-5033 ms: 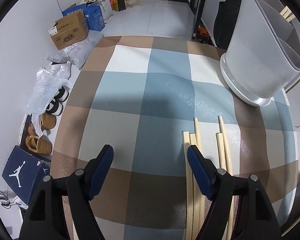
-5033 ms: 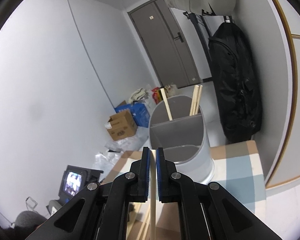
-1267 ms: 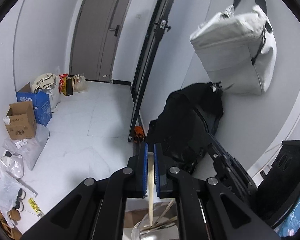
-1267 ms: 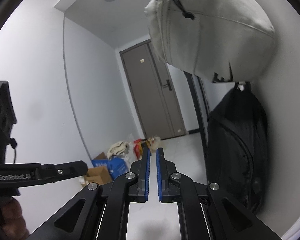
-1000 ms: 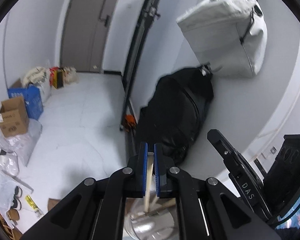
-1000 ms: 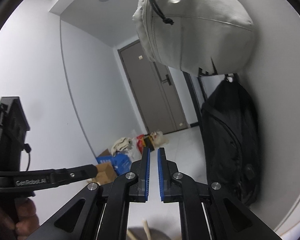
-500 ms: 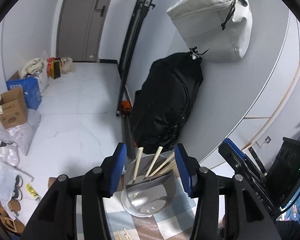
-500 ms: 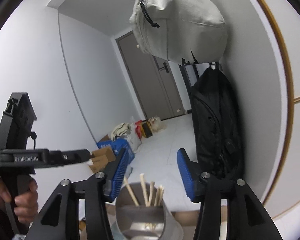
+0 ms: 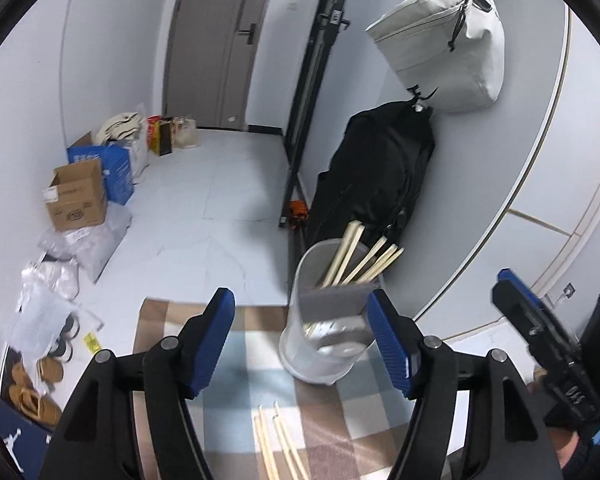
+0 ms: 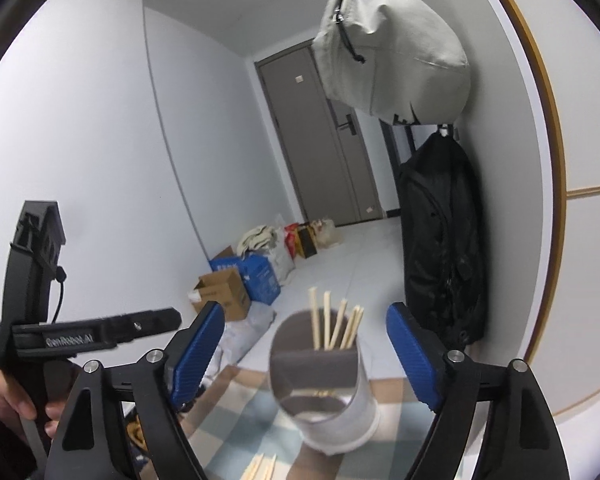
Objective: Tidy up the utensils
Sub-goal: 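Withdraw both grippers from the holder and move back to the pile, then close the right gripper on another wooden chopstick and lift it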
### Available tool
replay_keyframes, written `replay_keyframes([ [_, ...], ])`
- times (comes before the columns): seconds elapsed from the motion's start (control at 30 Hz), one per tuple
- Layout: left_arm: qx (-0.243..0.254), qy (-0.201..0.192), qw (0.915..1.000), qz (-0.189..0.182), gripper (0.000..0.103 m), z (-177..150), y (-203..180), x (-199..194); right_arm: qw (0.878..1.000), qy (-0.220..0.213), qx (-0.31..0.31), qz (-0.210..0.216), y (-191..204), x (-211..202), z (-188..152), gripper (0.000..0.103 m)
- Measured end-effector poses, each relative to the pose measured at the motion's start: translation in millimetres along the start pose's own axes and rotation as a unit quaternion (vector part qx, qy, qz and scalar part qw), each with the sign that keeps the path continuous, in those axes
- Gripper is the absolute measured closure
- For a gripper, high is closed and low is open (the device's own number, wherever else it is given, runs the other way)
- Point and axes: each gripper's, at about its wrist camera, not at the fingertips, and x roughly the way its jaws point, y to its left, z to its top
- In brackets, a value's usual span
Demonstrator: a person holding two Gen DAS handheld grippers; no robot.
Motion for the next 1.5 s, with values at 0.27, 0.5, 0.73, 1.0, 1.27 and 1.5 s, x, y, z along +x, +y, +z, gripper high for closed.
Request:
replay_keyframes([
  [0.27, -0.023, -0.001, 0.9991, 0.036, 0.030, -38, 15, -2, 0.999, 0.035, -0.017, 0.004, 14, -5, -28, 0.013],
  [0.5, -0.040, 0.008, 0.9978, 0.053, 0.021, -68, 31, 2, 0.997, 0.078, -0.026, 0.006, 24, 3, -55, 0.012],
  [0.73, -0.059, 0.019, 0.9956, 0.071, 0.021, -90, 54, 7, 0.988, 0.153, -0.032, 0.008, 31, 24, -90, 0.013],
  [1.0, -0.094, 0.025, 0.9911, 0.091, 0.021, -102, 81, 7, 0.960, 0.275, -0.043, 0.019, 42, 71, -134, 0.028],
  [1.27, -0.100, 0.009, 0.9887, 0.111, 0.021, -101, 98, -3, 0.929, 0.358, -0.090, -0.013, 51, 117, -169, 0.053],
  [1.5, -0.118, 0.014, 0.9878, 0.101, 0.021, -99, 108, -2, 0.923, 0.371, -0.096, -0.039, 57, 150, -170, 0.070],
])
